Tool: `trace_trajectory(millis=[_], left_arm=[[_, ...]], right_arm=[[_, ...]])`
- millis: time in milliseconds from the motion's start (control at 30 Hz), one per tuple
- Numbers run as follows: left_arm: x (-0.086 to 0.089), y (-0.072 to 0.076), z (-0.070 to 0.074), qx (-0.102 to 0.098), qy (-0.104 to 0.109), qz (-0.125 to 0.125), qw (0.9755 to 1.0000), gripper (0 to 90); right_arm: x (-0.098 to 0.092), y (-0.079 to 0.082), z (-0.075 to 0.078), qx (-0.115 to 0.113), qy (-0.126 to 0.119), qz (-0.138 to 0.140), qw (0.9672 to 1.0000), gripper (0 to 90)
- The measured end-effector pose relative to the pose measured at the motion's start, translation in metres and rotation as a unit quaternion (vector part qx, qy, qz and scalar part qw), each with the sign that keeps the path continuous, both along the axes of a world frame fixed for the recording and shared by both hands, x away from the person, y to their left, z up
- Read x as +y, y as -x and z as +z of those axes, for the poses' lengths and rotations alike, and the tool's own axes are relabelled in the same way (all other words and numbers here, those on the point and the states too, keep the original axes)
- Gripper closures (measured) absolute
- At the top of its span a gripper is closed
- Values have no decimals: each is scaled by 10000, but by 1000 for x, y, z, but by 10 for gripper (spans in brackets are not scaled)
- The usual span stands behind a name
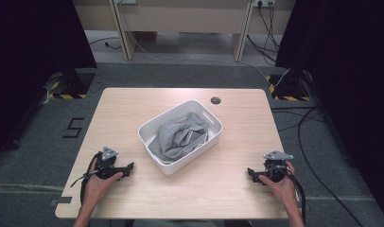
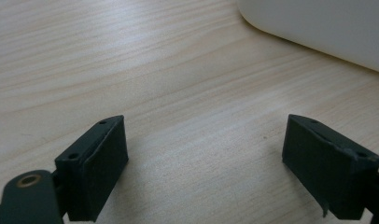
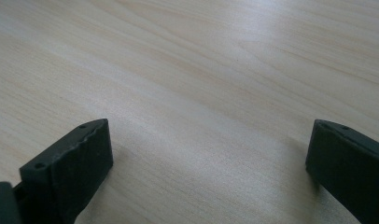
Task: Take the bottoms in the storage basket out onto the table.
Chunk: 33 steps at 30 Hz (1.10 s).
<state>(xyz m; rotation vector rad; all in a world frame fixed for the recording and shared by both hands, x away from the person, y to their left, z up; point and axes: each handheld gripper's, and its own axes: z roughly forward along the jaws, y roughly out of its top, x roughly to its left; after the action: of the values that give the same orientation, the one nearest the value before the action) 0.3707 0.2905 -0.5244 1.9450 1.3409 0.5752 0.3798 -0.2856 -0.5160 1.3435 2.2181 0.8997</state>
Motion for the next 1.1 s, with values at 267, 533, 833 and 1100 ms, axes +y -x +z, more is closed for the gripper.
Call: trace_trajectory(millis=[267, 533, 833, 1100], left_arm=[[0, 0, 0, 1, -1, -2, 10000, 129], [0, 0, 0, 2, -1, -1, 10000, 129], [0, 0, 0, 1, 0, -1, 10000, 129], [0, 0, 0, -1, 1, -2, 10000, 130]], right_arm=[[-1, 0, 0, -40, -13, -26, 10000, 36], [0, 1, 2, -196, -69, 49, 9998, 177], [1, 3, 5, -343, -233, 12, 9991, 198], [14, 6, 22, -567, -311, 120, 9978, 175]])
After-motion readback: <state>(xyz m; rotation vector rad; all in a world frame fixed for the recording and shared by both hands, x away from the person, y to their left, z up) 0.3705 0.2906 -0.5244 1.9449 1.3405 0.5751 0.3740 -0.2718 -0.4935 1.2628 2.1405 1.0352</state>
